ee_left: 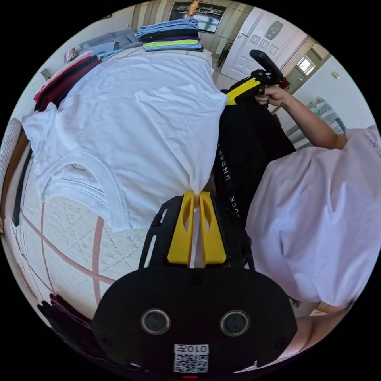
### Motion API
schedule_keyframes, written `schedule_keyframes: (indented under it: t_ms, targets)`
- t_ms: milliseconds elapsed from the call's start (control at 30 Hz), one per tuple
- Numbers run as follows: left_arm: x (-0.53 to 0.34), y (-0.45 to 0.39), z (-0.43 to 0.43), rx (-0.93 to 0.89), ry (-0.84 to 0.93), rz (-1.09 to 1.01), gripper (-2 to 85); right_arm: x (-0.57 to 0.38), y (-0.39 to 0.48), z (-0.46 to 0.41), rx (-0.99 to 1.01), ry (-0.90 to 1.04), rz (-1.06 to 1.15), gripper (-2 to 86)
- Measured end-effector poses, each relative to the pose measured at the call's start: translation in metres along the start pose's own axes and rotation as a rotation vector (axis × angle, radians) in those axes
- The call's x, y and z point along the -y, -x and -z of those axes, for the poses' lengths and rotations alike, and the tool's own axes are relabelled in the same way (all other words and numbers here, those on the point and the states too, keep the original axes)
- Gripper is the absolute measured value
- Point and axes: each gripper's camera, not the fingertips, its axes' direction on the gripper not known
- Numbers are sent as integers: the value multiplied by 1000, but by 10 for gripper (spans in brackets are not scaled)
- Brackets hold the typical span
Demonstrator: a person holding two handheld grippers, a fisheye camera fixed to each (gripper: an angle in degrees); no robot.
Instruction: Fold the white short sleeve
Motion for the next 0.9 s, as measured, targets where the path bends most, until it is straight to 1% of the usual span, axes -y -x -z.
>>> schedule_keyframes:
  t_ms: [133,200,267,333,400,467,500,567,667,767,867,900]
  targets:
    - [-4,-2,-2,16,-18,-12,17,-9,0,4,-33,-8,-3,39]
    - [-13,-1,1,-15,15,-15,30,-15,5,6,-75,46,18,42]
    - [-23,0,8,-25,38,-13,36,-25,11,14,-113,53,29,44]
    - [-33,1,23,-12,-9,4,39,-36,18,33,-118,-4,17,43]
    - [-38,6,45,-11,-141,36,38,-38,26,49,-112,-92,22,42]
    - [-31,13,51,-30,-230,47,37,-34,35,60,-107,-182,43,42]
    - [-22,16,49,-38,-261,38,36,-27,39,63,-106,-218,62,42]
    - [-5,18,36,-27,-249,18,35,-14,42,60,-97,-239,89,43]
    - [17,18,10,31,-234,-9,31,6,43,48,-82,-228,103,43]
    - [29,23,-16,25,-198,-4,25,16,42,32,-52,-224,111,43]
    - [25,35,-28,2,-215,40,16,21,31,2,-47,-139,89,41]
    - [22,42,-25,-57,-225,43,16,23,25,-14,-77,-62,58,39]
